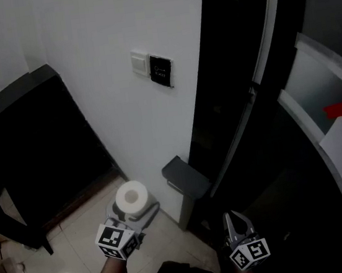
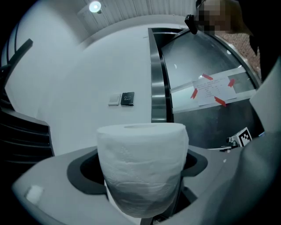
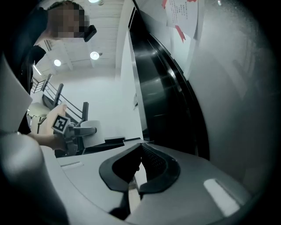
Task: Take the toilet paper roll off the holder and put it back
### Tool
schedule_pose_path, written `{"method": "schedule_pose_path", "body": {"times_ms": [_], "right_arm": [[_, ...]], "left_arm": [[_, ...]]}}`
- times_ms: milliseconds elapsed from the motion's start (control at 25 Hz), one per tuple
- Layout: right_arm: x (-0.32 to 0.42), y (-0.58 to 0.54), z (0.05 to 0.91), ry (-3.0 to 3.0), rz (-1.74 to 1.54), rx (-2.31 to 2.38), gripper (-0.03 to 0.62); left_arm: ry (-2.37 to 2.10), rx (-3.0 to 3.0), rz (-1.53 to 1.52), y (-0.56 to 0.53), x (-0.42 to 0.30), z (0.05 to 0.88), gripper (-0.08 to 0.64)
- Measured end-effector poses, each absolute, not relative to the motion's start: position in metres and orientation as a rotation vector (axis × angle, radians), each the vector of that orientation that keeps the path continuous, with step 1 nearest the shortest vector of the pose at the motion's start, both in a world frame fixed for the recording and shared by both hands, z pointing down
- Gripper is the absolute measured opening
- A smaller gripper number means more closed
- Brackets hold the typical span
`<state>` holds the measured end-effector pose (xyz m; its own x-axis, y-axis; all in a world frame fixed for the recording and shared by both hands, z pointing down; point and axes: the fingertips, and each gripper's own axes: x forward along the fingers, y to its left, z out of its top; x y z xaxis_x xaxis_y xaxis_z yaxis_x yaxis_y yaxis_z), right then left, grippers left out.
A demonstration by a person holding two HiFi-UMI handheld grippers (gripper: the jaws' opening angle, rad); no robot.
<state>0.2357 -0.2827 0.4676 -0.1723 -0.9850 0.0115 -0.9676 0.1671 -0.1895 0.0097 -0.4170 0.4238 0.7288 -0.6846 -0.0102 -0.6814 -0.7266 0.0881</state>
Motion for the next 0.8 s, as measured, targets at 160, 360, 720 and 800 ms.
{"method": "schedule_pose_path", "body": {"times_ms": [160, 360, 720, 800], "right_arm": [[0.229, -0.286, 0.47, 2.322, -0.227, -1.932, 0.014], [0.225, -0.286, 0.466, 2.335, -0.222, -1.944, 0.014], [0.226, -0.302, 0.448, 2.281, -0.15, -1.921, 0.014], [0.227, -0.302, 0.454, 2.284, -0.182, -1.926, 0.014]], "left_arm": [[-1.13, 2.85, -0.067, -0.418, 0.002, 0.425, 0.475], [-1.093, 2.854, -0.051, -0.413, 0.004, 0.43, 0.471], [-1.042, 2.868, -0.037, -0.401, 0.016, 0.435, 0.471], [-1.044, 2.874, -0.028, -0.402, 0.015, 0.437, 0.471]]}}
